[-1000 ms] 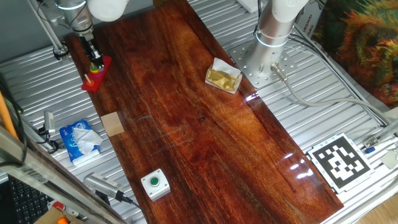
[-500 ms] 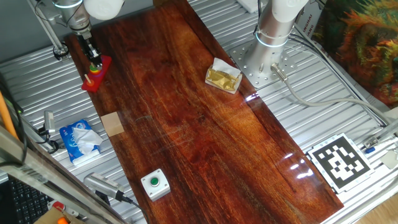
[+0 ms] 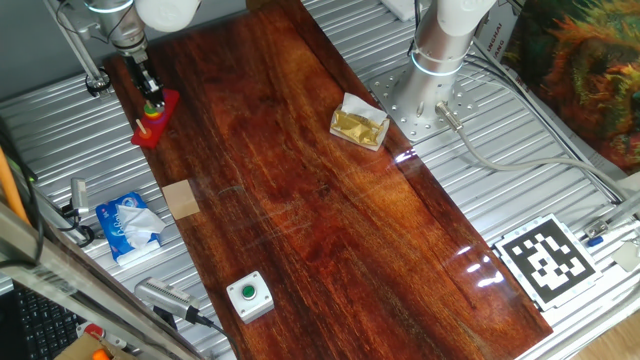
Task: Take out one Hanoi block and throw it aside
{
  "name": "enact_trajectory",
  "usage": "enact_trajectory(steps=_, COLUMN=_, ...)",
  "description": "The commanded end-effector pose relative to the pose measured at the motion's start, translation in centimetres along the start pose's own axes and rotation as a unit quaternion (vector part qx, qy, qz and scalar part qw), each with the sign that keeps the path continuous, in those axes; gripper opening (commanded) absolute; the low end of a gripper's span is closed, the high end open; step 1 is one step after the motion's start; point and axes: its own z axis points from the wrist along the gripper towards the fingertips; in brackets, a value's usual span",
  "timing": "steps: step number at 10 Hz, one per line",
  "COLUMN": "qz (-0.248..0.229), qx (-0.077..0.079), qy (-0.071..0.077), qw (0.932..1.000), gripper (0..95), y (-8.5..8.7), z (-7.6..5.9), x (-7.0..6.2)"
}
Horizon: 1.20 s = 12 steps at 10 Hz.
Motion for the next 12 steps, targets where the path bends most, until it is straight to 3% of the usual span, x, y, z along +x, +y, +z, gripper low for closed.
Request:
enact_trajectory(steps=1, qz=0.0, qx=0.0, qy=0.0, qw=1.0, gripper=38.0, y=0.0, z=-0.02, x=0.0)
enact_trajectory(steps=2, qz=0.0, qx=0.0, qy=0.0, qw=1.0, gripper=38.0, y=0.0, z=-0.02, x=0.0)
enact_trajectory(steps=3, qz=-0.001, qx=0.0, qy=0.0, qw=1.0, gripper=19.0, y=0.0, z=-0.02, x=0.0)
enact_trajectory(steps=9, qz=-0.001, qx=-0.001, qy=0.001, qw=1.0, gripper=19.0, y=0.01, z=-0.03, x=0.0)
enact_trajectory(steps=10, qz=0.0, qx=-0.002, qy=0.001, qw=1.0, gripper=38.0, y=0.01, z=-0.03, x=0.0)
enact_trajectory(steps=12, qz=-0.001, qx=-0.004, qy=0.001, qw=1.0, gripper=38.0, y=0.06, z=-0.2, x=0.01)
